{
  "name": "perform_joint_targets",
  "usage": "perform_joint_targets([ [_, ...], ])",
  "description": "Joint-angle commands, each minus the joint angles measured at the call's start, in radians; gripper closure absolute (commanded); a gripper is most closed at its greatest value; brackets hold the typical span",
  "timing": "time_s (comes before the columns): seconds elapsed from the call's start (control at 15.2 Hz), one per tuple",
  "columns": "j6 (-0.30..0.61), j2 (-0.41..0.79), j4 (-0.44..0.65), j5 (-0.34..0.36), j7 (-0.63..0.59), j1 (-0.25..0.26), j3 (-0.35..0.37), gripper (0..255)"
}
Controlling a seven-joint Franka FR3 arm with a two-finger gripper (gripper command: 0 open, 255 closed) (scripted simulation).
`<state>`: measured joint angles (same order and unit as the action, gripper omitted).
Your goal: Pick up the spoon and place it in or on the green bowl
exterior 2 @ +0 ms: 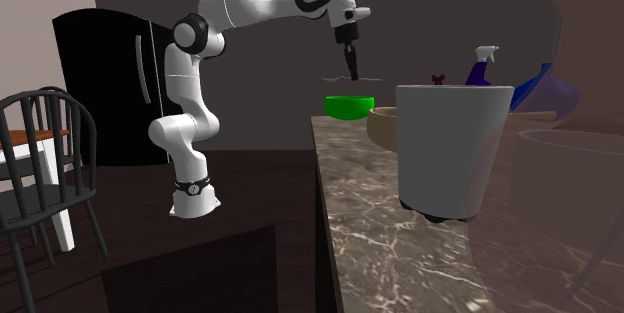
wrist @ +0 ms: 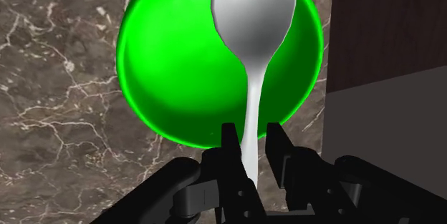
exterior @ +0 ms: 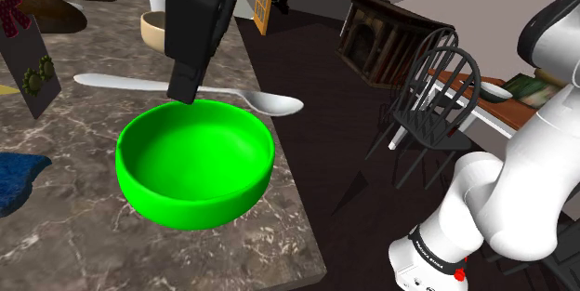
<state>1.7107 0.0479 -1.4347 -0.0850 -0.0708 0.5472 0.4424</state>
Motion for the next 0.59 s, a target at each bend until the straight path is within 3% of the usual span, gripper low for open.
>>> perform_joint_targets([
  [0.0,0.034,-0.013,-0.045,-0.007,0.006,-0.002,-0.002,255],
  [0.53,0.145,-0.046,-0.188,-0.025,0.027,-0.007,-0.006,255],
])
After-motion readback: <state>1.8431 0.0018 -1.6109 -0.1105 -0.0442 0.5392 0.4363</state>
